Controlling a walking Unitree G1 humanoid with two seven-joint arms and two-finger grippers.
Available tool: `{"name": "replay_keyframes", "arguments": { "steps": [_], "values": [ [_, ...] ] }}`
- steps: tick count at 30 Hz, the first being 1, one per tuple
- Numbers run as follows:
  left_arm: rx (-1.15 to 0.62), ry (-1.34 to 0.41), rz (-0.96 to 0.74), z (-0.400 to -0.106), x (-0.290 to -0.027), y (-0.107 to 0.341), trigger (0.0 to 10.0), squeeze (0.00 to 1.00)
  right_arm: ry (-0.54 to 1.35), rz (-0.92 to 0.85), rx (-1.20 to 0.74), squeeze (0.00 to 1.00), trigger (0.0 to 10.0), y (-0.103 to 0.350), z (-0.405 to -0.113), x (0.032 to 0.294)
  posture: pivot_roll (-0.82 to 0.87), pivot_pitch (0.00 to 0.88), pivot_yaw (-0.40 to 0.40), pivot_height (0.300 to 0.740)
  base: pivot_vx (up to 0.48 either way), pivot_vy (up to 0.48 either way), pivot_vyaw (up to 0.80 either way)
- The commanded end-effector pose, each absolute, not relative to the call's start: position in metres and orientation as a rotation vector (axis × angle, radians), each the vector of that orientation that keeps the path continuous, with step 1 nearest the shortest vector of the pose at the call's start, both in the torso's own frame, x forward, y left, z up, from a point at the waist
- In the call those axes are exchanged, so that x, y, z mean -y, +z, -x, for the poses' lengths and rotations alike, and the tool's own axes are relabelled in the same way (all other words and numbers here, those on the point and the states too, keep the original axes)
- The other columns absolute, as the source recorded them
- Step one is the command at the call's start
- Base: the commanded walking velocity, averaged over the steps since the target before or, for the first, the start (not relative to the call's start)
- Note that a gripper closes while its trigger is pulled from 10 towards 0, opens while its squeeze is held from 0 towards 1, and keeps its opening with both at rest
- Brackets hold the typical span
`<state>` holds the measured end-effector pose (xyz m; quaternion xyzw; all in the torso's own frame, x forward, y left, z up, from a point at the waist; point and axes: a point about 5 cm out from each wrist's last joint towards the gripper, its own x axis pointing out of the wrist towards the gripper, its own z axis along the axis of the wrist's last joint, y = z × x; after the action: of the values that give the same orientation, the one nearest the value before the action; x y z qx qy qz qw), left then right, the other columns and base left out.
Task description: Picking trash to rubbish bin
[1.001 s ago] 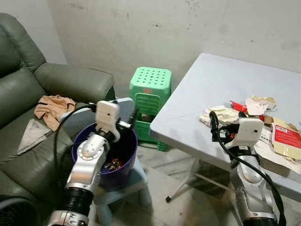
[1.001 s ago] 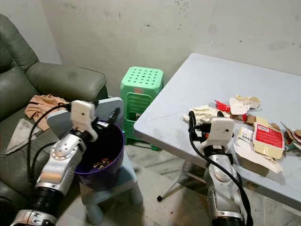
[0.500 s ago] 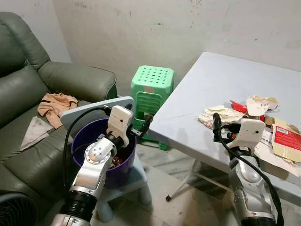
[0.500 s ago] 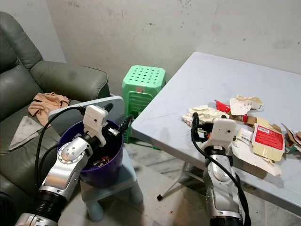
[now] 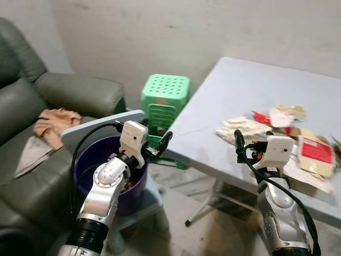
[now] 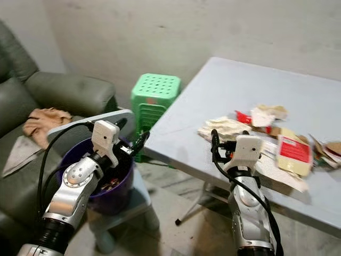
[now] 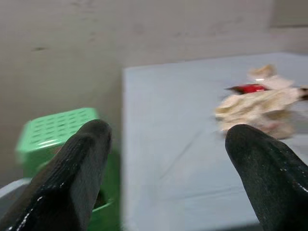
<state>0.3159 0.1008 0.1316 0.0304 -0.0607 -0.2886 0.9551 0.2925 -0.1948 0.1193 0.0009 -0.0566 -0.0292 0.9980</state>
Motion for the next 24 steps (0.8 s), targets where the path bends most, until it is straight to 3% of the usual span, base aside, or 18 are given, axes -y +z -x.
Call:
{"name": "replay_keyframes", "arguments": {
  "steps": [1,4,9,24],
  "values": [
    [0.147,-0.596,-0.104,-0.3170,-0.1027,0.1381,10.0,0.00,-0.045,-0.001,0.120,0.00,10.0,0.1217,-0.2928,0.1933,0.02,0.018,-0.001,0.715,0.000,0.000,-0.77],
    [0.148,-0.583,-0.071,-0.3179,-0.1043,0.1400,10.0,0.00,-0.041,-0.001,0.119,0.00,10.0,0.1219,-0.2932,0.1931,0.02,0.017,-0.001,0.715,0.000,0.000,-0.77],
    [0.146,-0.586,-0.065,-0.3179,-0.1042,0.1398,10.0,0.00,-0.039,-0.003,0.124,0.00,10.0,0.1226,-0.2937,0.1925,0.02,0.016,-0.002,0.715,0.000,-0.480,-0.56],
    [0.136,-0.531,-0.070,-0.3222,-0.1055,0.1395,10.0,0.00,-0.018,-0.031,0.106,0.00,10.0,0.1218,-0.2948,0.1895,0.02,0.015,-0.009,0.715,0.000,-0.029,0.00]
  ]
}}
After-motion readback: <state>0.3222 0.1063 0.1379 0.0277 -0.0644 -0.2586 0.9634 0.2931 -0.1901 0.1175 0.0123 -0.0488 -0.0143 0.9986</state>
